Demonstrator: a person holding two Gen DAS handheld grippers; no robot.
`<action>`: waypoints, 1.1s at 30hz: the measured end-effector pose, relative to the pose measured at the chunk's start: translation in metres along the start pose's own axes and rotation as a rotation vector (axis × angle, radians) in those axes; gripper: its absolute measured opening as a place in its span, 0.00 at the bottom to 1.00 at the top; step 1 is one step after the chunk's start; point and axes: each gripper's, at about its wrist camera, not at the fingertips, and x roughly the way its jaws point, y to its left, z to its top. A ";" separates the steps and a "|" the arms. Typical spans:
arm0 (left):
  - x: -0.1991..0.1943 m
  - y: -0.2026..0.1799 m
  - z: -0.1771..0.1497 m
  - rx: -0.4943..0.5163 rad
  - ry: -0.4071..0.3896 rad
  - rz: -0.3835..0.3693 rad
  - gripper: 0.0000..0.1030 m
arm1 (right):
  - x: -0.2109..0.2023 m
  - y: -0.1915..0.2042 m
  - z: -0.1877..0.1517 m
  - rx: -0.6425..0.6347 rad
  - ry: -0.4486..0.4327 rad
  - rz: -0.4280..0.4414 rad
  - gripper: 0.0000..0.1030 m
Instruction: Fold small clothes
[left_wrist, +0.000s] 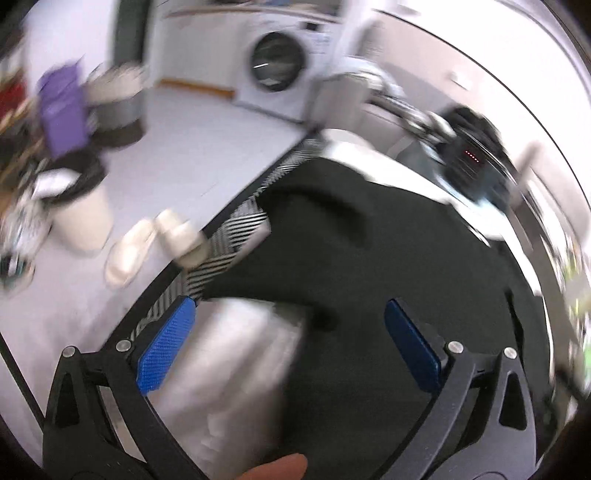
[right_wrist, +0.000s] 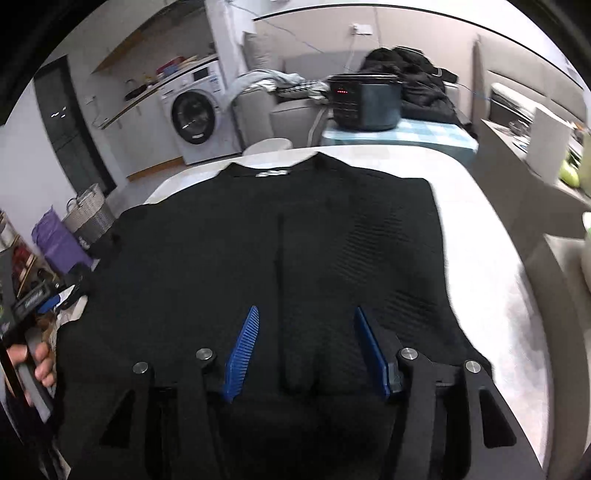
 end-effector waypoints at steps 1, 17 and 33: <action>0.007 0.020 0.007 -0.071 0.013 0.009 0.94 | 0.000 0.004 0.000 -0.004 0.005 0.008 0.54; 0.121 0.082 0.009 -0.487 0.340 -0.323 0.60 | -0.008 0.012 -0.010 -0.008 0.020 -0.026 0.54; 0.004 -0.151 0.009 0.450 -0.019 -0.351 0.02 | -0.010 -0.001 -0.025 0.021 0.020 -0.023 0.54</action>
